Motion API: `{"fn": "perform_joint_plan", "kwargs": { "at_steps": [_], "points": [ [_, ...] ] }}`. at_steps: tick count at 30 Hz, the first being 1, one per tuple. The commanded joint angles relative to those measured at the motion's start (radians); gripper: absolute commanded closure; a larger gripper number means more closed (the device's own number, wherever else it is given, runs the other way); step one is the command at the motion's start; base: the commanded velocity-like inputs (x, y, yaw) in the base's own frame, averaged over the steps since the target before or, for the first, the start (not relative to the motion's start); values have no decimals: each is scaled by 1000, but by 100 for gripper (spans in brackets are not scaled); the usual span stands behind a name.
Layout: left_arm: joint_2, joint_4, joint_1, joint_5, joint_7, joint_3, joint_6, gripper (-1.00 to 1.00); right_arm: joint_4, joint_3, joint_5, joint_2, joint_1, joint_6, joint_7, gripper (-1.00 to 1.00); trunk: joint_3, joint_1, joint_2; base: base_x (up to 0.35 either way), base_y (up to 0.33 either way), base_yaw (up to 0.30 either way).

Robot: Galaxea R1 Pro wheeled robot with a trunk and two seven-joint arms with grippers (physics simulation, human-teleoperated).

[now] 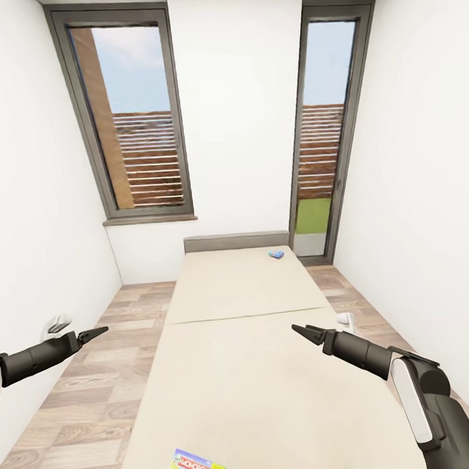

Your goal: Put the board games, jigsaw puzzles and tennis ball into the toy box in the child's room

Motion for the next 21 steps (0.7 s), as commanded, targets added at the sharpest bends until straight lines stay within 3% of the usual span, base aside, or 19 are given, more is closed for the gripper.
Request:
{"fn": "perform_joint_plan", "kwargs": {
  "at_steps": [1, 21],
  "points": [
    [0, 0, -1, -4, -6, 2, 8, -100, 0, -1, -2, 0, -1, 5, -1, -100, -2, 0, -2, 0, 0, 0],
    [0, 0, -1, -4, -6, 2, 8, -100, 0, 0, -9, -1, -1, 5, -12, -100, -2, 0, -2, 0, 0, 0]
  ]
}}
